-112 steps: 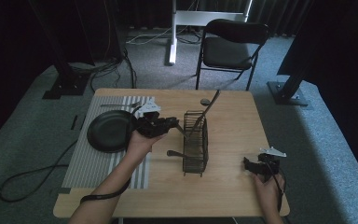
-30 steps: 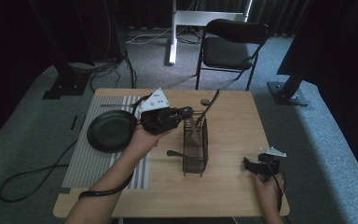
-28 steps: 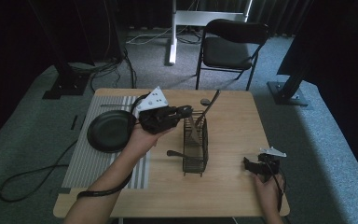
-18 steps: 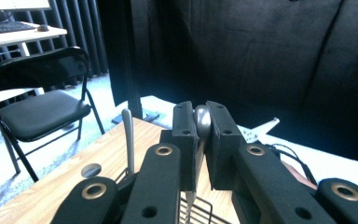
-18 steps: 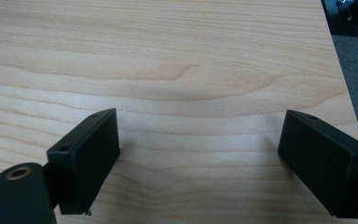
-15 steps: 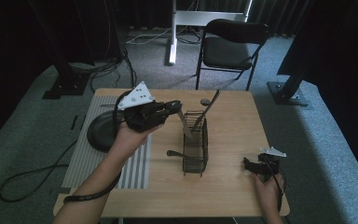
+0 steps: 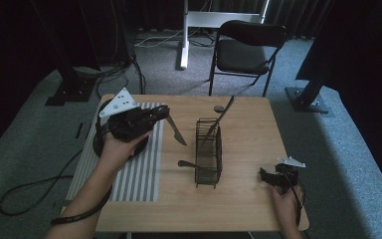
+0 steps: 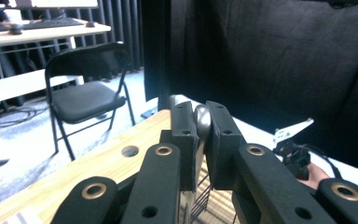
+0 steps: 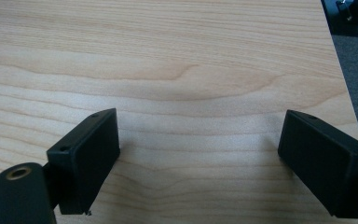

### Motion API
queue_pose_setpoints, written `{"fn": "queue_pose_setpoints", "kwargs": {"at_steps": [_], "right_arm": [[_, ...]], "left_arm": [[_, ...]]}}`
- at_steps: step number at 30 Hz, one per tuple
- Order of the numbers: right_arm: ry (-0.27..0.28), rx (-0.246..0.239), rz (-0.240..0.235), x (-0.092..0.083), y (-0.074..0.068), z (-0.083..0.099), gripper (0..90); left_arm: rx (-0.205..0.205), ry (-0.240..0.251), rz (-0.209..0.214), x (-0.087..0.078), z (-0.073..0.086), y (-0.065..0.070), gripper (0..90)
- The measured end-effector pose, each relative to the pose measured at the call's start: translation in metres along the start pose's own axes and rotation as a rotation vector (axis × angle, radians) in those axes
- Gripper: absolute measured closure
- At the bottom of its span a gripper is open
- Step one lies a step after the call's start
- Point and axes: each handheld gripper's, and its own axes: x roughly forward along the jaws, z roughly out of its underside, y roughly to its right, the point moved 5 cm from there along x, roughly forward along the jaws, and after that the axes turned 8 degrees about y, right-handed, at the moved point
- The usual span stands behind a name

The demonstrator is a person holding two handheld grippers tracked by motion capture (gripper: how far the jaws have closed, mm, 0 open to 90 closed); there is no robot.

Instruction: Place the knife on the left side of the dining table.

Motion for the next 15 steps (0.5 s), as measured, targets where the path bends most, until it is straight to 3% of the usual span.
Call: {"fn": "queue_pose_setpoints", "kwargs": {"at_steps": [4, 8, 15], "right_arm": [[0.0, 0.0, 0.0, 0.0, 0.0, 0.0, 11.7], [0.0, 0.0, 0.0, 0.0, 0.0, 0.0, 11.7], [0.002, -0.001, 0.001, 0.0, 0.0, 0.0, 11.7]], "left_arm": [[-0.004, -0.003, -0.024, -0.008, 0.005, -0.007, 83.9], [-0.033, -0.026, -0.063, -0.019, 0.022, -0.019, 83.9], [-0.045, -0.06, -0.114, -0.031, 0.046, -0.031, 83.9]]}}
